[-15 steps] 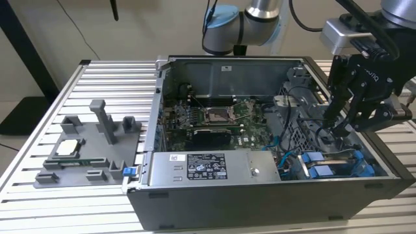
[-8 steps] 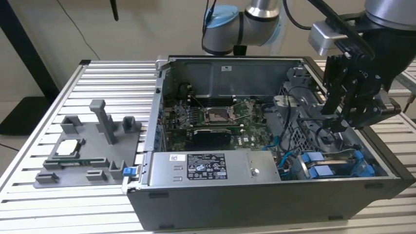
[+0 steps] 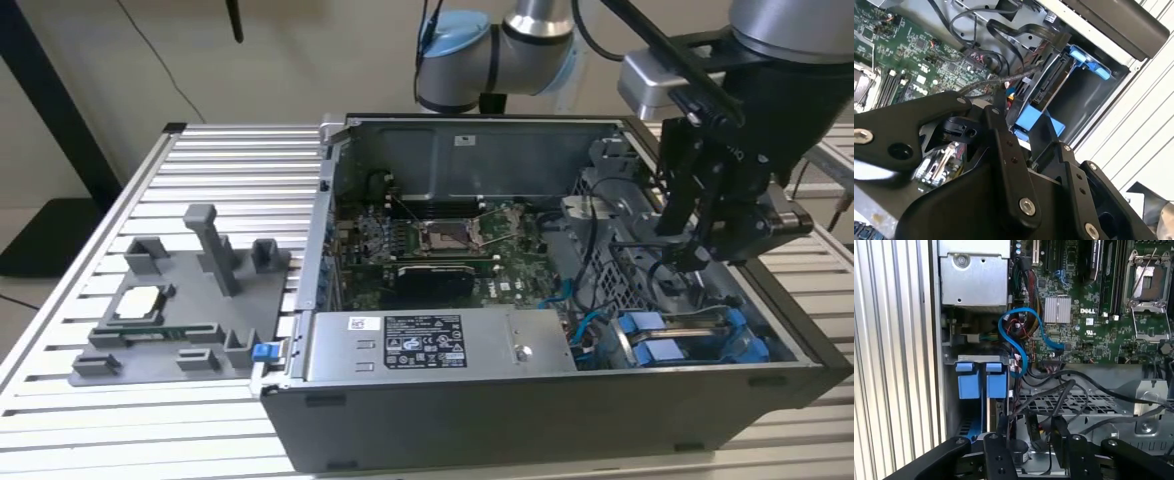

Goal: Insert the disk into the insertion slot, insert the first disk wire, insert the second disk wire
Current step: 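Insert the disk into the insertion slot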

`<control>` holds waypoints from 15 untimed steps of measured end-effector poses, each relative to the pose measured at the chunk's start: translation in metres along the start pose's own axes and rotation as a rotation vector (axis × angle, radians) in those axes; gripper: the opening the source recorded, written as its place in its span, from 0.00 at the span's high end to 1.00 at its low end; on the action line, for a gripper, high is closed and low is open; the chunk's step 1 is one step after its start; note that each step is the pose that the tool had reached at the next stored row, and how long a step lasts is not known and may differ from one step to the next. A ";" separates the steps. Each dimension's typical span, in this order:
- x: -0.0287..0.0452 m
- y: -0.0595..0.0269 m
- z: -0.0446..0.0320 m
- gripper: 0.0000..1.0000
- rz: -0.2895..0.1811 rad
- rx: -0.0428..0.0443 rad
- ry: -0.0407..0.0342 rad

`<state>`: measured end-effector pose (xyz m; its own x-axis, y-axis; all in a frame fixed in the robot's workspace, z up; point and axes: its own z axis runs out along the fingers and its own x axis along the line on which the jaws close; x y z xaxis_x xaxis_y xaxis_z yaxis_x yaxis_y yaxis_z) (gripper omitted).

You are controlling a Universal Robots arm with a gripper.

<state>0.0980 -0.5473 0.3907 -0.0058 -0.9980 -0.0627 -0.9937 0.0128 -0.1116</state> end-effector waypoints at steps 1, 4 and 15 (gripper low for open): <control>0.0001 0.0010 0.0002 0.00 -0.001 0.0038 0.0001; 0.0001 0.0014 0.0007 0.00 -0.004 0.0120 -0.0001; 0.0003 0.0016 0.0027 0.00 -0.004 0.0123 0.0001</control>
<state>0.0967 -0.5474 0.3877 -0.0017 -0.9981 -0.0621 -0.9922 0.0094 -0.1241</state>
